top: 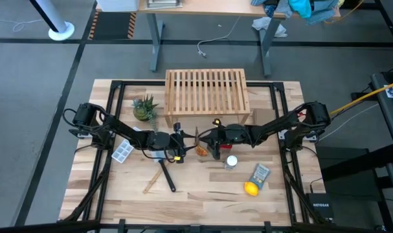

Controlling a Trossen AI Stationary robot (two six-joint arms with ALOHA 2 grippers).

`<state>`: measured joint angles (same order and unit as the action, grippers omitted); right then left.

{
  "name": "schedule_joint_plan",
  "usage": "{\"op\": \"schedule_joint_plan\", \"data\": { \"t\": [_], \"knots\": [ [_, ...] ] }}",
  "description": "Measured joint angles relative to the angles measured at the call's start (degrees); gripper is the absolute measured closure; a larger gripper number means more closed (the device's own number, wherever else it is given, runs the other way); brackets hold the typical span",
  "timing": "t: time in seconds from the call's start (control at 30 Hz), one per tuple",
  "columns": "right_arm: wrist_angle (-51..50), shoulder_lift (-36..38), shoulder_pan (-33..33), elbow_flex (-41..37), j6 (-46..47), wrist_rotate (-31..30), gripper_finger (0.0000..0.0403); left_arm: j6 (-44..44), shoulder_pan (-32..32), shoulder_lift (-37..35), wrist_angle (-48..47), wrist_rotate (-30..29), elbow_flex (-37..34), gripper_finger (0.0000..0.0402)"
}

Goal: Shelf spices
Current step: Put the orange seasoning pack on the shelf

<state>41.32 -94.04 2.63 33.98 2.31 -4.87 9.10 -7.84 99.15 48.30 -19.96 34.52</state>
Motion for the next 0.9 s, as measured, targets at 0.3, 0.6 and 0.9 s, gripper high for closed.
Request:
{"op": "schedule_joint_plan", "data": {
  "t": [0.3, 0.6, 0.9],
  "knots": [
    [-3.97, 3.17, -0.03, 0.0, -0.04, -1.55, 0.0393, -1.27, 0.0, 0.0, -0.44, 0.6, 0.0, 0.0212],
    [-4.05, 3.17, -0.02, 0.0, -0.04, -1.55, 0.0393, -3.52, 0.0, 0.0, -0.93, 1.94, 0.0, 0.0212],
    [-4.08, 3.17, -0.02, 0.0, -0.06, -1.55, 0.0393, -3.88, 0.0, 0.0, -1.13, 3.46, 0.0, 0.026]
  ]
}}
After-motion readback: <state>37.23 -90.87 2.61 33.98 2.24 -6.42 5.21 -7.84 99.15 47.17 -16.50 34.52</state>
